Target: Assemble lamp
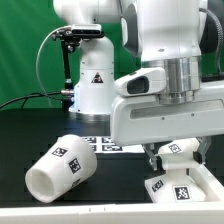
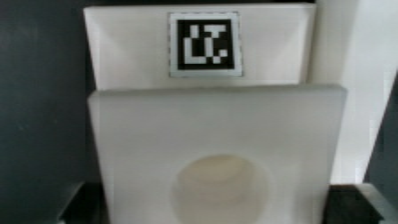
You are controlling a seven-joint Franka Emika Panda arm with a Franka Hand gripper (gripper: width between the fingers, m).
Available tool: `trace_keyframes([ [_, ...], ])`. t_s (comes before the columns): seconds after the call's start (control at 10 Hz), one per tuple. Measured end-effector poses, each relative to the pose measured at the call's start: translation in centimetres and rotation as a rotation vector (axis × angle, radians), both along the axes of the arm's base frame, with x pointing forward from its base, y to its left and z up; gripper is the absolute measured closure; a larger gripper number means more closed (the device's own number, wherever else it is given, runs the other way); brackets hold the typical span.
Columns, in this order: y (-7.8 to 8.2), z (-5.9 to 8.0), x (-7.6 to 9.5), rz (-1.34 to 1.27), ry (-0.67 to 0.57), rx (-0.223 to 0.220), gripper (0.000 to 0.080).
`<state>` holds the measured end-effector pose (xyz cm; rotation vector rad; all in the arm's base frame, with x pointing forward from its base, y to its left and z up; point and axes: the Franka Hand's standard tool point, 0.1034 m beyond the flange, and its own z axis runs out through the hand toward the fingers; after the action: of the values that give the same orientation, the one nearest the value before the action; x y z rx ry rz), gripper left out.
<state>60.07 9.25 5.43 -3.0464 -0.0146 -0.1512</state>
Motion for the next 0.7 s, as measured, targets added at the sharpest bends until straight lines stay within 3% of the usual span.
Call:
trace_keyframes([
  [0.5, -0.03, -0.04, -0.01, -0.001, -0.001, 0.000, 0.0268],
  [0.7, 0.03, 0.02, 0.90, -0.044, -0.013, 0.014, 0.0268],
])
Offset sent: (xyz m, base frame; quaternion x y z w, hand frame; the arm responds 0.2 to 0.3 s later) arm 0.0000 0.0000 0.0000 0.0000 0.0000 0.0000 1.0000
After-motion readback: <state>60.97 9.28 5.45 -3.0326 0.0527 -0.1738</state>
